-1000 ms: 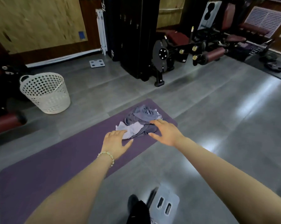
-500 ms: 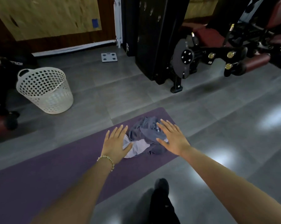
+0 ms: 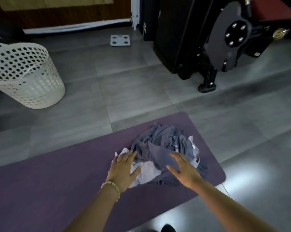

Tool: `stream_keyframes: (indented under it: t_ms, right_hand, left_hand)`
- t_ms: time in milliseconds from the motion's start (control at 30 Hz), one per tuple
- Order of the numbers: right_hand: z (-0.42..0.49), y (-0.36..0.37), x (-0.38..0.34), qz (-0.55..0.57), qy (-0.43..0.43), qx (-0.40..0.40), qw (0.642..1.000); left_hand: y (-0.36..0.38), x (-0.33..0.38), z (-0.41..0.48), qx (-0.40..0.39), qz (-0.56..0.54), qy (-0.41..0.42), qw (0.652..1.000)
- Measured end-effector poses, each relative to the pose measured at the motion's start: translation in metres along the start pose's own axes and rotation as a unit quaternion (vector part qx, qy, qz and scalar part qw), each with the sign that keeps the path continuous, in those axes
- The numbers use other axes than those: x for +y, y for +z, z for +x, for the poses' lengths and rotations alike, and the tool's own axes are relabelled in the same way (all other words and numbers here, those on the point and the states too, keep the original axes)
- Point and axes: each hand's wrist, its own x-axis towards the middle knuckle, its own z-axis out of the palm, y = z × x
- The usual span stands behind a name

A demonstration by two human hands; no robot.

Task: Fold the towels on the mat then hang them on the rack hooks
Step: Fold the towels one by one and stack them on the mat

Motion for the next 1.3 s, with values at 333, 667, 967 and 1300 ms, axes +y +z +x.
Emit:
stream_keyframes:
  t_ms: [333,667,967,1300]
  right_hand:
    - [0.19,0.151,0.107,-0.085,-0.056,0.105,0.989]
    - [0.248,0.209,0.124,-0.064,-0.134,0.276,0.95]
    - [0.251,0.213,0.118,0.054,-0.112,0.284,0.951]
    - [0.208,0.213,0.077,0.257,-0.129,0.223,0.931]
  left_hand:
    - [0.226,-0.111,0.145,-0.06,-0.237,-0.081,0.966]
    - [0.311,-0.15,0.211,0.054,-0.49,-0.22,0.842]
    - [0.317,-0.143,0.217,0.102,-0.5,-0.185,0.84]
    - [0.248,-0.135,0.169,0.19,-0.647,-0.124,0.728]
